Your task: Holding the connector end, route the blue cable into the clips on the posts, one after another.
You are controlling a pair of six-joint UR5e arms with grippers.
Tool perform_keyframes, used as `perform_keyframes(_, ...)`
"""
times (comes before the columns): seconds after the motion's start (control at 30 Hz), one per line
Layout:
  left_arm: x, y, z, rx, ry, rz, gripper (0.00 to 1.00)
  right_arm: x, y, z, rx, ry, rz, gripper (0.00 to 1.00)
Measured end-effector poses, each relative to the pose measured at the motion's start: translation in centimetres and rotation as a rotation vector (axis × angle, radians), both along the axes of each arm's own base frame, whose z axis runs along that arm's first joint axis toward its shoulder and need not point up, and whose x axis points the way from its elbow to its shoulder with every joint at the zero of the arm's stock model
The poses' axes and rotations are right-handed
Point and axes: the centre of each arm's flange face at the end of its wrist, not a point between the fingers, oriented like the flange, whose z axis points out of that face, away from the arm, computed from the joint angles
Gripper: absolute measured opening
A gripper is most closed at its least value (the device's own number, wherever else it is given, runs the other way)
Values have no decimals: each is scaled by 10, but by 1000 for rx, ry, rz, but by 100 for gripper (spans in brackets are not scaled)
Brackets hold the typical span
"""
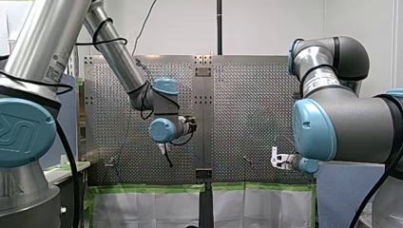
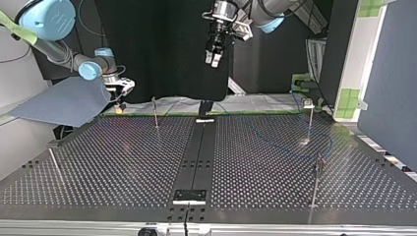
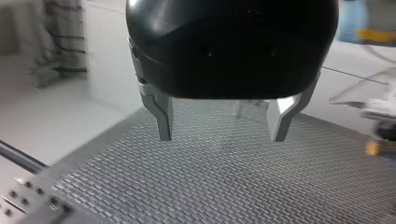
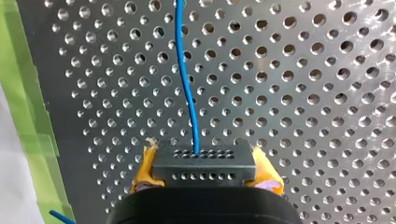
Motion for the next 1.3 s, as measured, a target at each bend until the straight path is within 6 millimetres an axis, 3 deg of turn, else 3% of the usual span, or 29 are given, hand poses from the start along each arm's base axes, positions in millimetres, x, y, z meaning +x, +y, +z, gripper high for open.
perform_keyframes(0.4,-41,41,-41,109,100,0,100,2,-3,50,-19,77,20,0)
perform_keyframes(0.67,-68,65,-59,159,151,-25,100,-4,10,86,-37,88,14,0)
perform_keyframes(1.03,-72,68,-61,160,158,-26,100,-15,13,144,-104,92,-56,0)
perform_keyframes(1.3,-68,65,-58,114,135,-22,100,-5,13,200,-192,83,-49,0)
